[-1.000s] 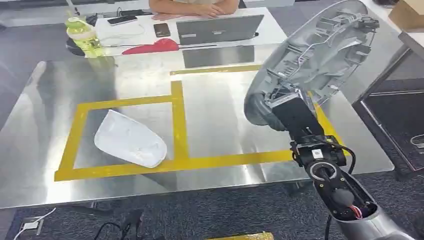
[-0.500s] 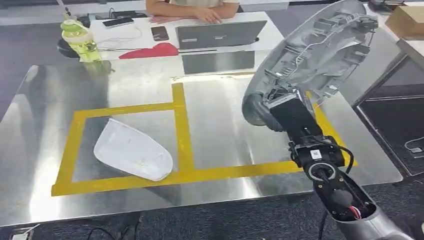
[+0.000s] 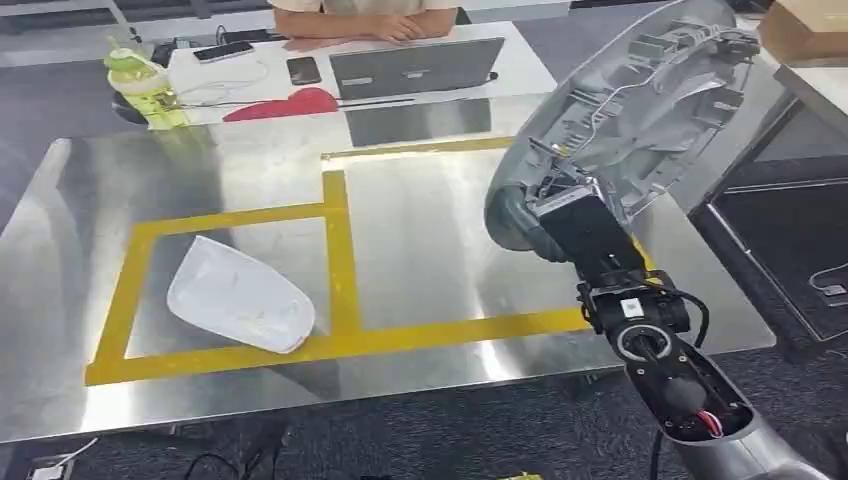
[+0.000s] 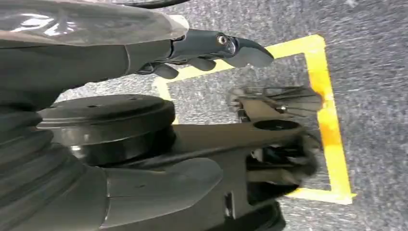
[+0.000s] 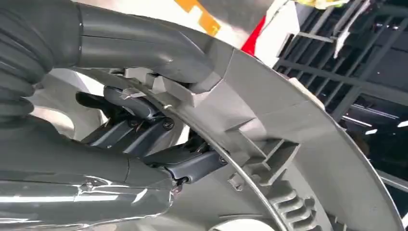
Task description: Take the parts from the cabinet and place them on the table.
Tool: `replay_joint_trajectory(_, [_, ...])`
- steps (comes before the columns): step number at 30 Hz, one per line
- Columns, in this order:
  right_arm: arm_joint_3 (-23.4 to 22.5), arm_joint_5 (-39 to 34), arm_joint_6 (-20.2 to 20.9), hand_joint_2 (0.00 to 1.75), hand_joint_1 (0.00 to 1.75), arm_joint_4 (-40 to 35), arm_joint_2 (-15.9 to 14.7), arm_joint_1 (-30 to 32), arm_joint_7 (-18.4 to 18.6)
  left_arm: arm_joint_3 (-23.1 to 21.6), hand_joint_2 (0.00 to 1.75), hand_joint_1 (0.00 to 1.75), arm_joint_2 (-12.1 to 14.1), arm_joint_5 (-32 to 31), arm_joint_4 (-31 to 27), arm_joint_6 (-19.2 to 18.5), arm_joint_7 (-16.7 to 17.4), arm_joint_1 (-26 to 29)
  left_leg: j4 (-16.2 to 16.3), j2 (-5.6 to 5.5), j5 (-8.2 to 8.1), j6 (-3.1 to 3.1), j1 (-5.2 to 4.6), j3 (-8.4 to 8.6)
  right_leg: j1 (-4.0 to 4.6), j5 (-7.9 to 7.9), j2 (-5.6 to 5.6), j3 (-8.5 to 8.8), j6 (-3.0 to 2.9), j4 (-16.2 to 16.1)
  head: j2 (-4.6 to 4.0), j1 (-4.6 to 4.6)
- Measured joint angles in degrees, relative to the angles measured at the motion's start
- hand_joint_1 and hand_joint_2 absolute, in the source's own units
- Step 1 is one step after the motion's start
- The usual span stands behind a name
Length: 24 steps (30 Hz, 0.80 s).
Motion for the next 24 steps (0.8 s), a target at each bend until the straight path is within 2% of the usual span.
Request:
replay_joint_trajectory(1, [0.02, -0.02, 0.02, 1.75, 1.75, 0.00, -0.02, 0.04, 0.02, 0.00, 1.75, 0.00, -0.02, 0.00, 0.00, 0.00, 0.00, 0.01, 0.43, 0.00, 0.29, 0.00, 0.00, 0.20, 0.02, 0.19, 0.02, -0.43, 0.05, 0.15, 0.00, -0.11])
replay_joint_trajectory(2, [0.04, -0.02, 0.02, 1.75, 1.75, 0.00, 0.00, 0.06, 0.02, 0.00, 1.75, 0.00, 0.00, 0.00, 0.00, 0.00, 0.00, 0.00, -2.31, 0.00, 1.95, 0.14, 0.00, 2.14, 0.05, 0.35, 0.06, -0.74, 0.09, 0.29, 0.00, -0.31])
replay_joint_trajectory(3, [0.04, -0.02, 0.00, 1.75, 1.75, 0.00, 0.00, 0.06, 0.02, 0.00, 1.75, 0.00, 0.00, 0.00, 0.00, 0.00, 0.00, -0.02, -6.73, 0.00, 3.92, 0.35, -0.02, 4.94, 0.08, 0.47, 0.14, -0.90, 0.16, 0.34, 0.00, -0.46])
replay_joint_trajectory(4, [0.04, -0.02, 0.00, 1.75, 1.75, 0.00, 0.00, 0.02, 0.02, 0.00, 1.75, 0.00, 0.00, 0.00, 0.00, 0.00, 0.00, -0.07, -12.90, -0.02, 6.09, 0.72, -0.03, 8.65, 0.14, 0.56, 0.17, -1.00, 0.30, 0.45, 0.00, -0.70])
replay_joint_trajectory(5, [0.04, -0.02, 0.00, 1.75, 1.75, 0.00, 0.00, -0.02, 0.02, 0.00, 1.75, 0.00, 0.08, 0.00, 0.00, 0.00, 0.00, -0.17, -18.23, -0.08, 7.10, 1.26, -0.11, 11.91, 0.12, 0.62, 0.18, -1.06, 0.39, 0.56, 0.00, -0.92])
replay_joint_trajectory(6, [0.02, -0.02, -0.02, 1.75, 1.75, -0.04, 0.00, -0.07, 0.00, 0.00, 1.75, 0.00, 0.15, -0.02, 0.00, 0.00, 0.00, -0.27, -20.23, -0.06, 6.65, 1.45, -0.52, 12.86, 0.49, 0.82, 0.23, -1.42, 0.67, 0.64, 0.00, -1.03])
replay_joint_trajectory(7, [0.04, 0.00, -0.02, 1.75, 1.75, -0.07, 0.00, -0.04, 0.02, 0.00, 1.75, 0.00, 0.13, -0.02, 0.00, 0.00, 0.00, -0.27, -19.74, -0.05, 7.28, 1.70, -0.55, 12.41, 0.37, 1.15, 0.22, -1.41, 1.11, 0.54, 0.00, -0.66])
replay_joint_trajectory(9, [0.11, 0.00, -0.02, 1.75, 1.75, -0.11, 0.00, -0.03, 0.02, 0.00, 1.75, 0.00, 0.20, -0.02, 0.00, 0.00, 0.00, -0.31, -19.98, -0.05, 7.30, 2.01, -0.65, 12.16, 0.28, 1.59, 0.24, -1.54, 1.77, 0.48, 0.00, -0.98])
replay_joint_trajectory(10, [0.11, 0.00, -0.02, 1.75, 1.75, -0.11, -0.02, -0.04, 0.02, 0.00, 1.75, 0.00, 0.07, -0.02, 0.00, 0.00, 0.00, -0.30, -20.76, 0.08, 7.78, 2.58, -0.08, 12.13, 0.70, 1.59, 0.37, -1.76, 2.05, 0.55, 0.00, -0.72])
replay_joint_trajectory(11, [0.09, 0.00, -0.04, 1.75, 1.75, -0.11, -0.02, -0.02, 0.02, 0.00, 1.75, 0.00, 0.05, -0.02, 0.00, 0.00, 0.00, -0.36, -20.91, 0.29, 8.17, 2.87, 0.04, 12.04, 0.44, 0.03, 0.32, -2.14, 2.31, 1.53, 0.00, -0.68])
replay_joint_trajectory(12, [0.13, 0.00, -0.02, 1.75, 1.75, -0.13, -0.02, -0.13, 0.00, 0.00, 1.75, 0.00, 0.07, -0.02, 0.00, 0.00, 0.00, -0.38, -20.93, 0.34, 8.45, 3.30, 0.08, 11.65, 0.33, -2.57, 0.21, -3.12, 2.62, 4.48, 0.00, -0.13])
replay_joint_trajectory(14, [0.13, 0.00, -0.02, 1.75, 1.75, -0.11, -0.02, -0.06, -0.02, 0.00, 1.75, 0.00, -0.02, -0.02, 0.00, 0.00, 0.00, -0.36, -20.87, 0.47, 8.94, 3.53, 0.05, 10.89, 0.03, -8.26, 0.19, -6.49, 3.25, 14.39, 0.00, 0.26])
replay_joint_trajectory(15, [0.17, 0.00, -0.02, 1.75, 1.75, -0.11, -0.02, 0.03, 0.00, 0.00, 1.75, 0.00, -0.04, -0.02, 0.00, 0.00, 0.00, -0.36, -20.78, 0.51, 9.26, 3.48, 0.05, 10.41, -0.06, -10.12, 0.18, -7.81, 3.51, 18.71, 0.00, 0.28])
replay_joint_trajectory(16, [0.17, 0.00, -0.02, 1.75, 1.75, -0.09, -0.02, 0.17, 0.02, 0.00, 1.75, 0.00, -0.02, -0.02, 0.00, 0.00, 0.00, -0.33, -20.62, 0.51, 9.54, 3.42, 0.06, 9.90, -0.15, -10.27, 0.14, -7.86, 3.64, 20.19, 0.00, 0.37])
replay_joint_trajectory(17, [0.20, 0.00, -0.02, 1.75, 1.75, -0.11, -0.02, 0.18, 0.02, 0.00, 1.75, 0.00, -0.02, -0.02, 0.00, 0.00, 0.00, -0.31, -20.43, 0.50, 9.74, 3.31, 0.08, 9.48, -0.24, -9.03, 0.12, -6.47, 3.69, 18.43, 0.00, 0.52])
replay_joint_trajectory(18, [0.17, 0.00, -0.02, 1.75, 1.75, -0.11, -0.02, 0.13, 0.04, 0.00, 1.75, 0.00, -0.07, -0.02, 0.00, 0.00, 0.00, -0.28, -20.17, 0.49, 9.87, 3.15, 0.10, 9.14, -0.31, -6.79, 0.10, -3.60, 3.68, 14.07, 0.00, 0.70])
replay_joint_trajectory(19, [0.17, 0.00, -0.02, 1.75, 1.75, -0.11, -0.02, 0.07, 0.04, 0.00, 1.75, 0.00, -0.09, -0.02, 0.00, 0.00, 0.00, -0.28, -19.86, 0.47, 9.94, 3.03, 0.12, 8.89, -0.35, -4.30, 0.07, 0.07, 3.60, 7.90, 0.00, 0.83])
replay_joint_trajectory(20, [0.20, 0.00, -0.02, 1.75, 1.75, -0.11, -0.02, 0.01, 0.02, 0.00, 1.75, 0.00, -0.09, -0.02, 0.00, 0.00, 0.00, -0.31, -19.53, 0.47, 9.99, 2.91, 0.08, 8.68, -0.43, -2.91, 0.02, 3.23, 3.54, 2.38, 0.00, 0.87])
replay_joint_trajectory(21, [0.20, 0.00, -0.02, 1.75, 1.75, -0.13, 0.00, -0.06, 0.00, 0.00, 1.75, 0.00, -0.07, -0.02, 0.00, 0.00, 0.00, -0.37, -19.47, 0.48, 10.26, 2.52, -0.17, 8.24, -0.21, -4.05, 0.08, 4.41, 3.33, 0.14, 0.00, 0.90])
replay_joint_trajectory(22, [0.22, -0.02, -0.02, 1.75, 1.75, -0.18, 0.00, -0.01, 0.00, 0.00, 1.75, 0.00, -0.07, -0.02, 0.00, 0.00, 0.00, -0.43, -19.56, 0.47, 10.73, 1.93, -0.11, 8.08, 0.15, -3.17, 0.27, 3.81, 2.66, 0.40, 0.00, 0.68])
replay_joint_trajectory(23, [0.20, 0.00, -0.02, 1.75, 1.75, -0.13, -0.02, -0.01, 0.02, 0.00, 1.75, 0.00, -0.07, -0.02, 0.00, 0.00, 0.00, -0.39, -19.55, 0.46, 11.04, 1.64, -0.09, 8.02, 0.20, -3.13, 0.29, 3.51, 2.56, 0.30, 0.00, 0.68])
replay_joint_trajectory(24, [0.20, 0.00, -0.02, 1.75, 1.75, -0.13, -0.02, -0.01, 0.06, 0.00, 1.75, 0.00, -0.09, -0.08, 0.00, 0.26, 0.00, -0.36, -19.77, 0.47, 11.26, 1.34, -0.04, 7.91, 0.33, -3.10, 0.30, 3.19, 2.20, 0.37, 0.00, 0.79])
